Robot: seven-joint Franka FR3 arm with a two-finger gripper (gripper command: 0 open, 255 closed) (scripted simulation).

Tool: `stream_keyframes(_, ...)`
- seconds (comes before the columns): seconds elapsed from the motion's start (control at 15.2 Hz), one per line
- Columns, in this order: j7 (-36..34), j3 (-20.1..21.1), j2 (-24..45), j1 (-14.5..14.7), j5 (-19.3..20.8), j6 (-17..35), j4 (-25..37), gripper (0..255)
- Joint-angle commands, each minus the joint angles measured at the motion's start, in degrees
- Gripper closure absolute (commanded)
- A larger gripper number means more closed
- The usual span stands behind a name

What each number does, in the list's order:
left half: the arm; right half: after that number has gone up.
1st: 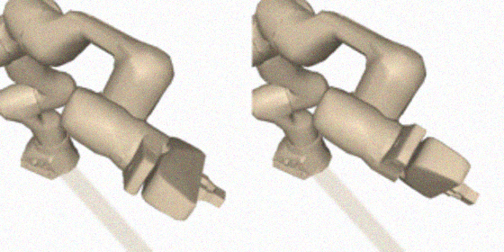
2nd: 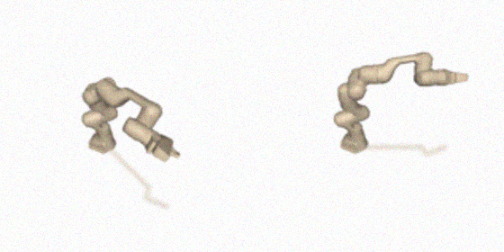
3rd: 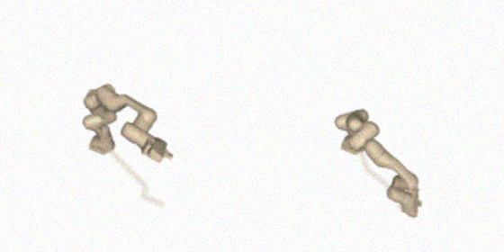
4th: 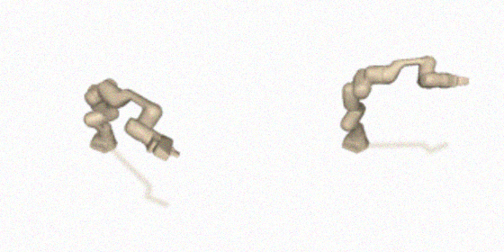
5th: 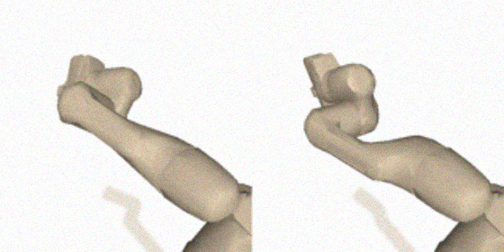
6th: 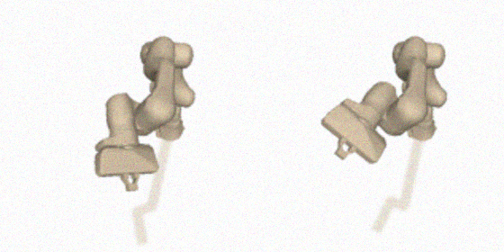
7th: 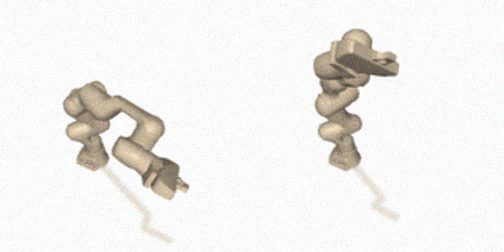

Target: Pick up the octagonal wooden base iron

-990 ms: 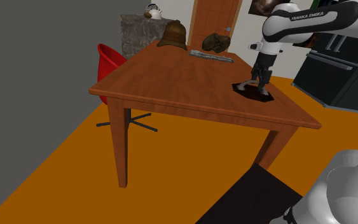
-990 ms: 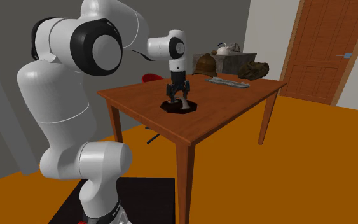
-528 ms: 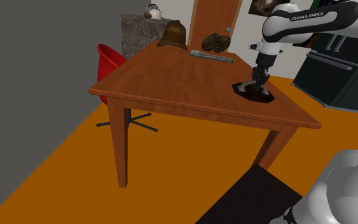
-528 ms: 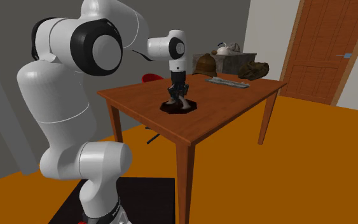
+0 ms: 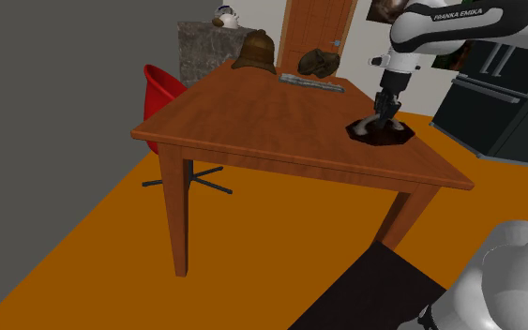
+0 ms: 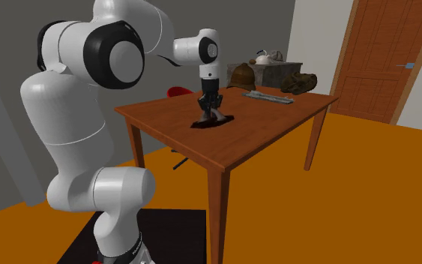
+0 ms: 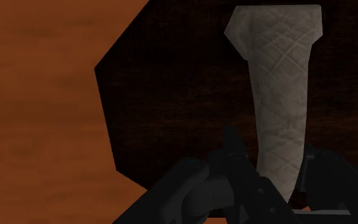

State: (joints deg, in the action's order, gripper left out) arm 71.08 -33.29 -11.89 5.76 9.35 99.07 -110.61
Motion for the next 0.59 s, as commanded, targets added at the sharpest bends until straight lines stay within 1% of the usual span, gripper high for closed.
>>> stream_keyframes(0.0, 0.07, 0.11, -0.07, 0.05, -0.03, -1.41, 1.38, 255)
stream_keyframes(0.53, 0.77, 0.28, 0.84, 0.29, -0.63, -7.58, 8.36, 255)
